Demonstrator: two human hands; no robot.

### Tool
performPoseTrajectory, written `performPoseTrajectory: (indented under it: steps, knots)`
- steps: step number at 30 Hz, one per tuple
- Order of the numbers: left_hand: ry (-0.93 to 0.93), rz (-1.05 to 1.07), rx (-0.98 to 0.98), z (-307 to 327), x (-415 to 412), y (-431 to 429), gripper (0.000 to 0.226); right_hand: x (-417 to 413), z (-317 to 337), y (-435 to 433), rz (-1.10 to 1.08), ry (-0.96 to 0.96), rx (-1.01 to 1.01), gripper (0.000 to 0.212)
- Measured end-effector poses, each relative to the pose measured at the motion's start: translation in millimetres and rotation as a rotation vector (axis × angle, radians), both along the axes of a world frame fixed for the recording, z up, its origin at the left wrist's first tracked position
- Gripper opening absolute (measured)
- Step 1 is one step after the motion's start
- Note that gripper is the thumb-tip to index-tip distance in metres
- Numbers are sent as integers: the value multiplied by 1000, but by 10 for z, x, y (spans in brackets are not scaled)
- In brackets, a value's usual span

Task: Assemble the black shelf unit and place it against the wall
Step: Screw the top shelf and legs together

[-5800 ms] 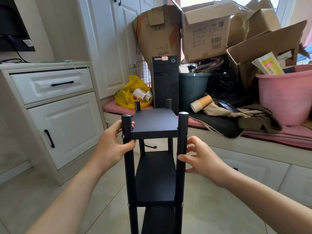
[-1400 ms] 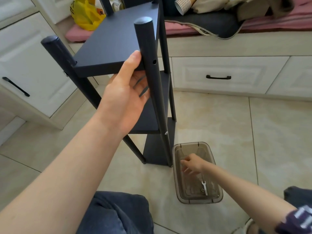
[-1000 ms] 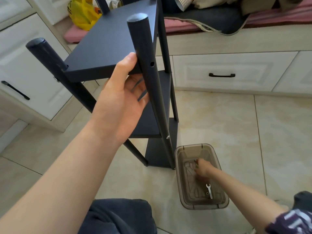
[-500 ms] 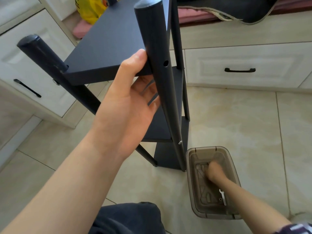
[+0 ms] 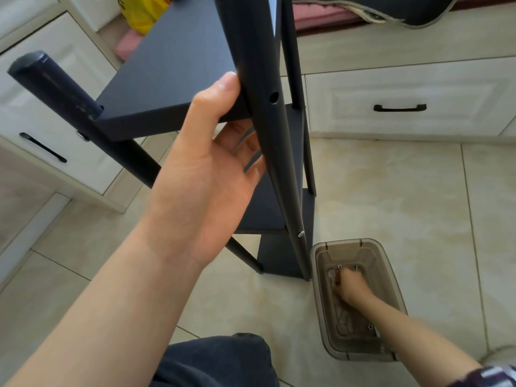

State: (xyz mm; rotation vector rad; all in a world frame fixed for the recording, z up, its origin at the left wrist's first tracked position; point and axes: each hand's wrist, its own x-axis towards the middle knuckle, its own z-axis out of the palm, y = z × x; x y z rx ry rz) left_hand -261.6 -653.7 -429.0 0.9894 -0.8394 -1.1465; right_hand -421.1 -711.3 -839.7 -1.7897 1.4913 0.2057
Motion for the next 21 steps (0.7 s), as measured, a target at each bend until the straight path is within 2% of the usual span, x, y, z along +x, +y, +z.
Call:
performPoseTrajectory:
  steps: [4,11,21]
  knots:
    - [-4,-11,-3,-13,6,-11,26,-7,81,79,141,119,-75,15]
    - [2,-1,2,13,-15,-4,27,46,399,102,459,237,-171,36]
    - [29,34,34,74,-51,40,15,64,1670,8,773,199,-279,27]
